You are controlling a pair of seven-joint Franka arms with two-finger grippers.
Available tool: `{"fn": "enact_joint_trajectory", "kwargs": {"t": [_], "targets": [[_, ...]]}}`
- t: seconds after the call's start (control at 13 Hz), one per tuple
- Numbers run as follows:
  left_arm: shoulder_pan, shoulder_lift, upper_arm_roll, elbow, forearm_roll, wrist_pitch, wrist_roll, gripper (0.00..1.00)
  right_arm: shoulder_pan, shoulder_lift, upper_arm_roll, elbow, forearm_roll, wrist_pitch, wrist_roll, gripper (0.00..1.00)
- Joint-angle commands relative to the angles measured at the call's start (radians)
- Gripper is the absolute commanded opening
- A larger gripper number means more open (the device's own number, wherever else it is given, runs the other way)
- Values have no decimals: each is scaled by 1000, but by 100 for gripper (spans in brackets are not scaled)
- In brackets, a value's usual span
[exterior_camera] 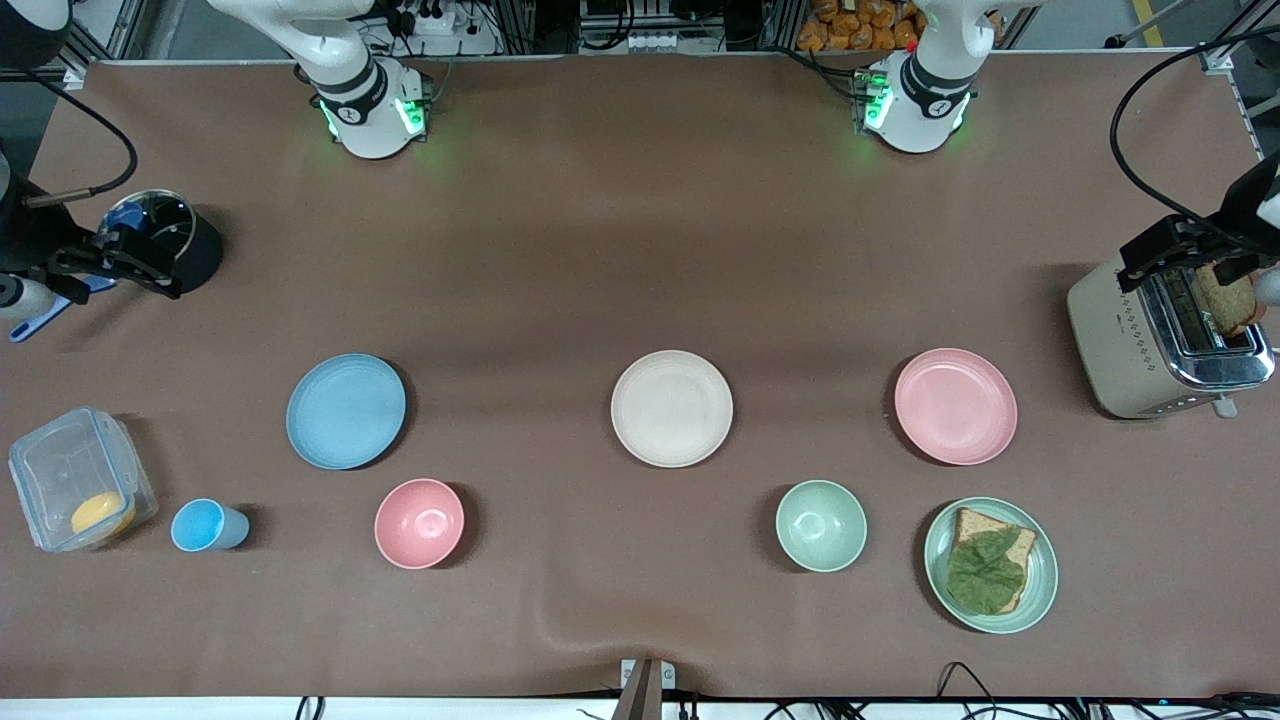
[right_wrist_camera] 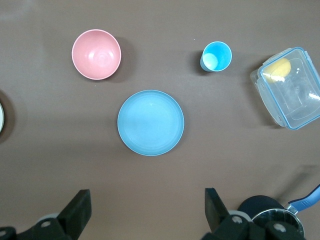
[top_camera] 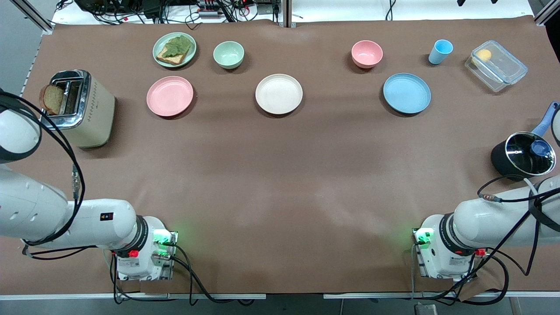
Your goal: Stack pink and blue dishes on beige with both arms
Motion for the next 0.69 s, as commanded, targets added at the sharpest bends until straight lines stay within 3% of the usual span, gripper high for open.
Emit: {"fn": "enact_joint_trajectory", "kwargs": {"t": [0.0, 0.38, 0.54, 0.62], "targets": [[-6, -7, 6, 0, -16, -54, 16, 100, -22, -17, 17, -37, -8, 7, -13, 100], [11, 33, 7, 0, 9, -54, 9, 100, -24, -12, 15, -40, -6, 14, -13, 100], [7, 64, 6, -96, 27, -8, -64, 100, -37, 0, 15, -43, -6, 20, -13, 100], [10, 61, 4, -183, 39, 85, -129, 100, -45, 8, 15, -46, -5, 23, -13, 100]]}}
